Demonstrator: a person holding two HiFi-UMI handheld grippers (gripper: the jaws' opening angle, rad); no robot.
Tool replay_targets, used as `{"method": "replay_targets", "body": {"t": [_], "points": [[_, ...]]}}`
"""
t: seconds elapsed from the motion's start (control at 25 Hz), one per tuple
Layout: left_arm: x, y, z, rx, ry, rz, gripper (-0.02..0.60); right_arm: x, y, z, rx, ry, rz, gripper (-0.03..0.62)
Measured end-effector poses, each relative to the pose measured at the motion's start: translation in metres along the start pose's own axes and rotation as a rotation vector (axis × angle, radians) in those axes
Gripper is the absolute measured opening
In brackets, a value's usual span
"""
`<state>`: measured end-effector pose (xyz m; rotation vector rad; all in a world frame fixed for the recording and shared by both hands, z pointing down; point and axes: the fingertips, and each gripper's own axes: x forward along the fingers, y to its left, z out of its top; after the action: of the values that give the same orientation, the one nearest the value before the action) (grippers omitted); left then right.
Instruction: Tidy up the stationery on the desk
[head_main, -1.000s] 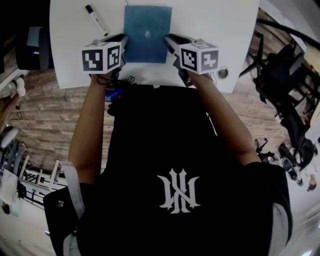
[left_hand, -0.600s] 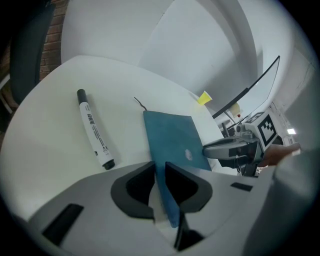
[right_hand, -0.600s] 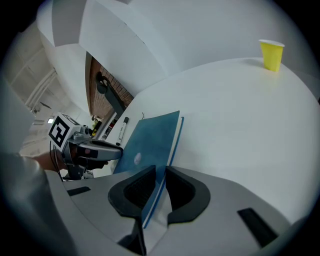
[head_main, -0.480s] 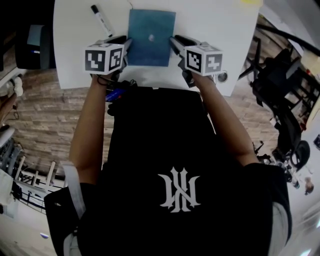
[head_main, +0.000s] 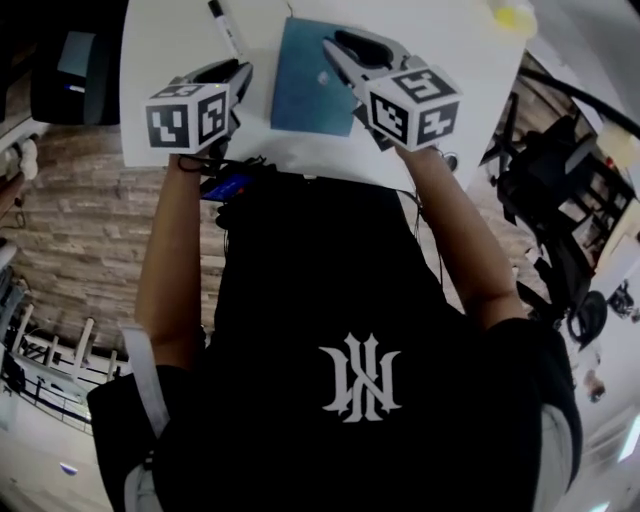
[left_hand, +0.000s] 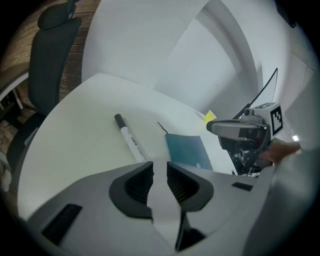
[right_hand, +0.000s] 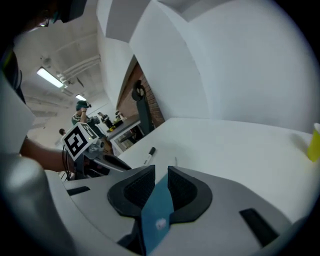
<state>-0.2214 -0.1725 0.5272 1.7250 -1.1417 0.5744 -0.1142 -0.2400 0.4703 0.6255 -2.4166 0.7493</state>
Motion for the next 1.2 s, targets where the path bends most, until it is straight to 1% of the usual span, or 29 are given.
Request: {"method": "replay_targets", "body": {"t": [0.16, 0.24, 0.32, 0.44, 0.56, 0.72, 0.84, 1.04, 1.2], "points": [[-0.009, 0.015, 0.008, -0.034, -0.045, 0.025, 0.089, 0.036, 0.037, 0.019, -0.063, 0.009, 0.098, 0.086], [-0.013, 0.018, 0.011, -0.041, -0.063, 0.038, 0.089, 0.049, 0.048, 0.021, -0.069, 0.02, 0.121, 0.086], [-0.016, 0.021, 0.013, -0.044, -0.075, 0.049, 0.089, 0.063, 0.051, 0.019, -0.052, 0.04, 0.124, 0.086], [-0.019, 0.026, 0.011, -0.055, -0.084, 0.055, 0.089, 0.086, 0.05, 0.011, -0.008, 0.087, 0.117, 0.097], [-0.024, 0.037, 0.006, -0.067, -0.081, 0.041, 0.089, 0.107, 0.052, 0.001, 0.005, 0.148, 0.097, 0.144], [-0.032, 0.057, 0.0, -0.084, -0.074, 0.022, 0.089, 0.129, 0.055, -0.005, 0.019, 0.195, 0.052, 0.146], [-0.032, 0.06, 0.002, -0.087, -0.079, 0.019, 0.088, 0.135, 0.054, -0.012, 0.002, 0.226, 0.028, 0.146], [-0.031, 0.059, 0.006, -0.086, -0.089, 0.01, 0.089, 0.139, 0.054, -0.02, -0.07, 0.256, -0.027, 0.146], [-0.03, 0.059, 0.005, -0.105, -0.09, 0.0, 0.087, 0.142, 0.053, -0.021, -0.084, 0.269, -0.05, 0.136]]}}
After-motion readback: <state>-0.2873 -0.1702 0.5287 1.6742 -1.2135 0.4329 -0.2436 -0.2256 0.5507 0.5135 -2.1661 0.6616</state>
